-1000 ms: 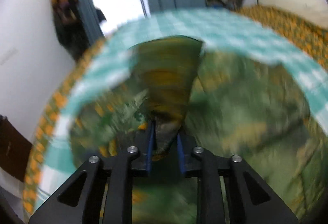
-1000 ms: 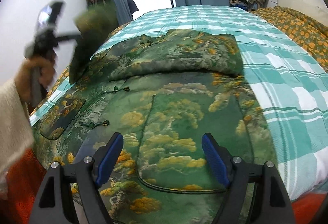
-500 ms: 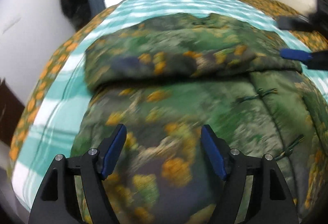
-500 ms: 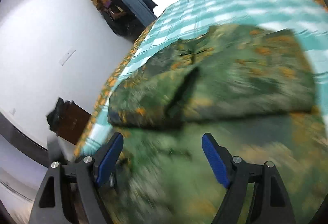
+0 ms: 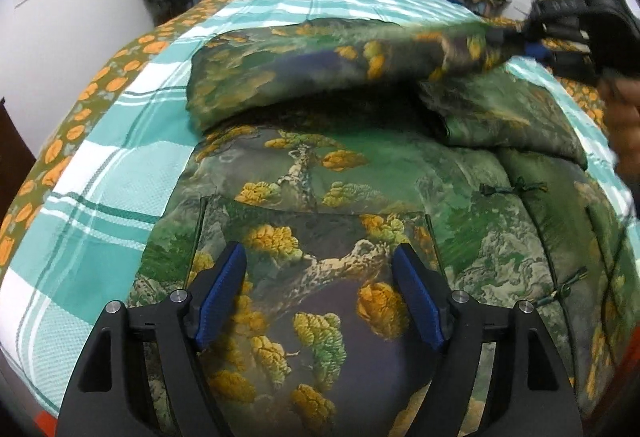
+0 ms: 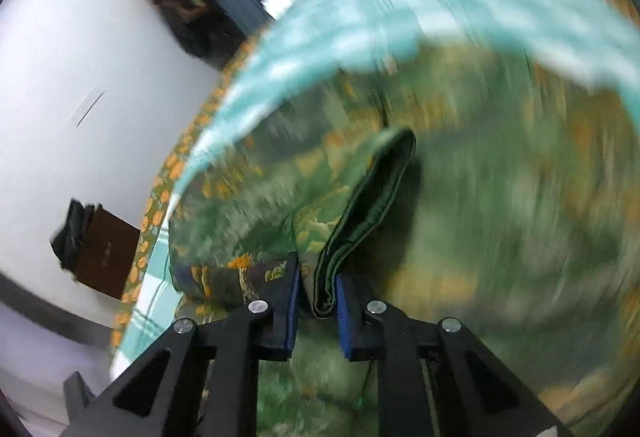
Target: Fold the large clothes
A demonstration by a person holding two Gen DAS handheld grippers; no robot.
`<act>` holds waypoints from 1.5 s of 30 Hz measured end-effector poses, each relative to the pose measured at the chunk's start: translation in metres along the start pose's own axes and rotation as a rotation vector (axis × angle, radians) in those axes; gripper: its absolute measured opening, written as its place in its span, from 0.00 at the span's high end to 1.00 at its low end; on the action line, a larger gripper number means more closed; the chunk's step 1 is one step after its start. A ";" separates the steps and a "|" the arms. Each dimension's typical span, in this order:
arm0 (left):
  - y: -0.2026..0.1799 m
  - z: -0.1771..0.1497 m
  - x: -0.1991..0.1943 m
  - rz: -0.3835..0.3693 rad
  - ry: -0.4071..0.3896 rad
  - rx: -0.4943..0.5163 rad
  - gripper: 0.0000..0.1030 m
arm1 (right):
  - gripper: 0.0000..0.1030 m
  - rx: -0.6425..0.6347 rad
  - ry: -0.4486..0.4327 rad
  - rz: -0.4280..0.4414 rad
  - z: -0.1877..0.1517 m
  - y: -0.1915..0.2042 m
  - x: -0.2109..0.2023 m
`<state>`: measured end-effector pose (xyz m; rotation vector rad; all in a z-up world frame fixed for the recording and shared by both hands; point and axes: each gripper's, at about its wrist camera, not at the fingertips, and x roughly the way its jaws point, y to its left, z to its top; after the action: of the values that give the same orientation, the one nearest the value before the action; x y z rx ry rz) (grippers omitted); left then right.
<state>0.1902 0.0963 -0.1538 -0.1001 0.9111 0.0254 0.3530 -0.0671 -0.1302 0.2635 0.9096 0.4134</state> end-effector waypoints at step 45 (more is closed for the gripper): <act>0.032 0.179 0.193 0.093 0.110 -0.085 0.07 | 0.62 -0.281 0.072 -0.114 -0.003 -0.019 0.107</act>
<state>0.4472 0.1414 -0.1996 -0.1396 1.0238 0.1461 0.4128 -0.0355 -0.2151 -0.0612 0.9204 0.4416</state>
